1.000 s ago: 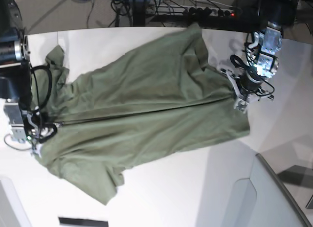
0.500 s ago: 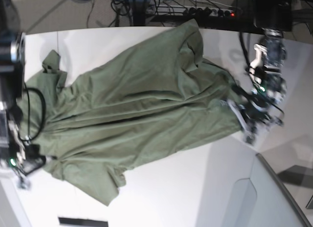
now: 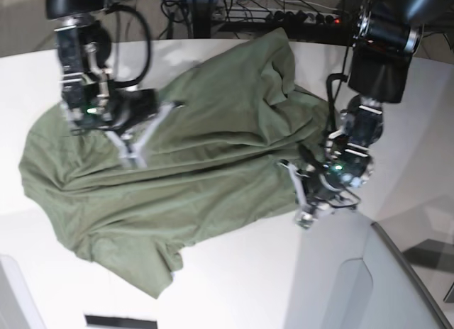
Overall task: Layout the t-shirt on the table in an organized manner, then fold the t-shirt properly
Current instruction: 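Pull the grasped shirt edges with both grippers, bunching the fabric, then release the shirt with the right gripper and move it to a shirt corner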
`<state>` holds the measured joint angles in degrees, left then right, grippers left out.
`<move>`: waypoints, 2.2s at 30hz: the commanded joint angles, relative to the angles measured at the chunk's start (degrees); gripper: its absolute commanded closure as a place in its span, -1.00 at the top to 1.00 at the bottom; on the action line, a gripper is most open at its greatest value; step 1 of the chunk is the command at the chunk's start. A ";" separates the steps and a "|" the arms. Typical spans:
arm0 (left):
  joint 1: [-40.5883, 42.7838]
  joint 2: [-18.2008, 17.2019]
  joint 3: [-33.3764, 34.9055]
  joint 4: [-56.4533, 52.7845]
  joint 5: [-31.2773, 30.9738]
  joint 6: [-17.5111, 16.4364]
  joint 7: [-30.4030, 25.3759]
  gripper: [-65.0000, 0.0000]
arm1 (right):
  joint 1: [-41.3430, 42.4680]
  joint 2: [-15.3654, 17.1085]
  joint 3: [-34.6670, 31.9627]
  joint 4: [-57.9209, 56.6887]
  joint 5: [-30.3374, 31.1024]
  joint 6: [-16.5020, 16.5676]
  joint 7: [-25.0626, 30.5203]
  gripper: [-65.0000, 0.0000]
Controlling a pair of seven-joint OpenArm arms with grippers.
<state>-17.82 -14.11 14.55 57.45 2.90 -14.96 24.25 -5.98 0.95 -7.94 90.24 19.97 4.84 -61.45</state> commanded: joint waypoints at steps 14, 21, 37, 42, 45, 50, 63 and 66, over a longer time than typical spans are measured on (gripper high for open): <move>-8.42 -0.53 4.22 -27.25 -0.04 0.59 -15.85 -1.00 | -2.77 3.05 2.36 -10.81 -0.32 -0.49 6.90 -1.00; -8.24 -0.97 3.96 -26.64 -0.04 2.61 -16.03 -1.00 | -3.82 6.83 2.71 -9.05 -0.32 -0.49 5.67 -1.00; -9.65 2.55 4.14 -26.99 -0.04 2.70 -15.68 -1.00 | 14.20 13.86 2.10 -27.07 -0.32 -0.49 6.29 -1.00; -10.18 3.43 4.14 -27.08 -0.04 5.77 -16.03 -1.00 | 22.02 14.83 1.92 -36.74 -0.49 -0.40 9.80 -1.00; -11.67 4.48 4.14 -27.34 -0.13 5.86 -16.03 -1.00 | 25.54 15.18 -0.98 -40.96 -0.49 -0.14 12.00 -1.00; -16.15 6.33 3.70 -30.77 -0.48 5.86 -16.12 -1.00 | 28.35 16.59 -6.25 -41.66 -0.41 -0.40 16.22 -1.00; -2.62 3.34 -15.21 5.45 -0.48 3.31 -2.05 -1.00 | 9.89 18.52 9.57 1.15 -0.32 -0.49 5.67 -0.97; 5.65 2.55 -20.74 19.43 -0.48 -3.54 2.08 -1.00 | 4.18 17.12 12.56 10.55 -0.32 -0.49 1.71 -0.97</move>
<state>-11.03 -11.86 -6.72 76.60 3.22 -18.13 27.24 -2.22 17.72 4.45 100.16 19.05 3.95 -59.86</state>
